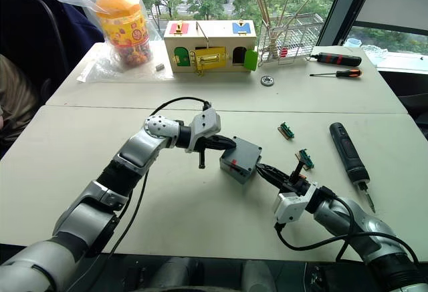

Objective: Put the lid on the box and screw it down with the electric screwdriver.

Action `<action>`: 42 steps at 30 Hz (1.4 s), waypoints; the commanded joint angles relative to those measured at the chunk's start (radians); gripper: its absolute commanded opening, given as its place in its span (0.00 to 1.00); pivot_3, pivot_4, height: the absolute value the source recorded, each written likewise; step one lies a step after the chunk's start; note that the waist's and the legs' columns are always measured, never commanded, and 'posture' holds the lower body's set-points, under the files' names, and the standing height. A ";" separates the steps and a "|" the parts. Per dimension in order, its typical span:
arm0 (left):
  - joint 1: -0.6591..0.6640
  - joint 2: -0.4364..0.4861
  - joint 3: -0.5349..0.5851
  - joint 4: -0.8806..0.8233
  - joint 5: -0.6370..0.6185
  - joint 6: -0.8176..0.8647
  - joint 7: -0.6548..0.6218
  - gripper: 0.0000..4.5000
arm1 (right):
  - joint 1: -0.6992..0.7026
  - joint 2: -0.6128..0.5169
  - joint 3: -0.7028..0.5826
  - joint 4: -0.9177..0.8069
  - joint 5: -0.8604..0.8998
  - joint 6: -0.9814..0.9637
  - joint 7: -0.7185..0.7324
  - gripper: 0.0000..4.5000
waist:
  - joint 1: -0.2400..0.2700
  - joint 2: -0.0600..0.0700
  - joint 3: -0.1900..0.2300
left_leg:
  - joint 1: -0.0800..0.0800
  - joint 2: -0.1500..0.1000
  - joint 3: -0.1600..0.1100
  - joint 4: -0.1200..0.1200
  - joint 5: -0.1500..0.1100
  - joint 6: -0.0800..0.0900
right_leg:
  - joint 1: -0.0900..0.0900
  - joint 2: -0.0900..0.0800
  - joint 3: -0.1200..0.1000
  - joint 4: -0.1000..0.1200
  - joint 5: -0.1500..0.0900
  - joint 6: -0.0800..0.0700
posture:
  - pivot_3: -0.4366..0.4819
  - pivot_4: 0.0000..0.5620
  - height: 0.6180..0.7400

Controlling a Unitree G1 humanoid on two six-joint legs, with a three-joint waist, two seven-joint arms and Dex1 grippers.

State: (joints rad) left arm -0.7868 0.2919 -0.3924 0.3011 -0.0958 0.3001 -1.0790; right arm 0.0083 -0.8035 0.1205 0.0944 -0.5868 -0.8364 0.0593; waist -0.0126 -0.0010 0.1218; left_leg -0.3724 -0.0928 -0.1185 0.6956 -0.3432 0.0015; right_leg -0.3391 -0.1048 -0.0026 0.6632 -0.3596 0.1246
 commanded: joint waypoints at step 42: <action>0.033 0.017 0.066 -0.048 -0.050 0.083 0.013 0.00 | 0.002 0.004 -0.025 -0.043 0.014 -0.011 0.019 0.01 | -0.001 0.003 0.005 | -0.002 0.000 0.000 -0.001 0.000 0.000 | -0.003 0.000 0.000 0.000 0.000 0.000 | 0.48 0.27 1.00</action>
State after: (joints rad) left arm -0.7511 0.3108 -0.3301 0.2738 -0.1508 0.4041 -1.0625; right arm 0.0157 -0.7998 0.1184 0.0897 -0.5880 -0.8378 0.0790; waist -0.0136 0.0023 0.1270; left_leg -0.3746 -0.0927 -0.1182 0.6947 -0.3432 0.0014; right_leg -0.3422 -0.1047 -0.0024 0.6636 -0.3596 0.1246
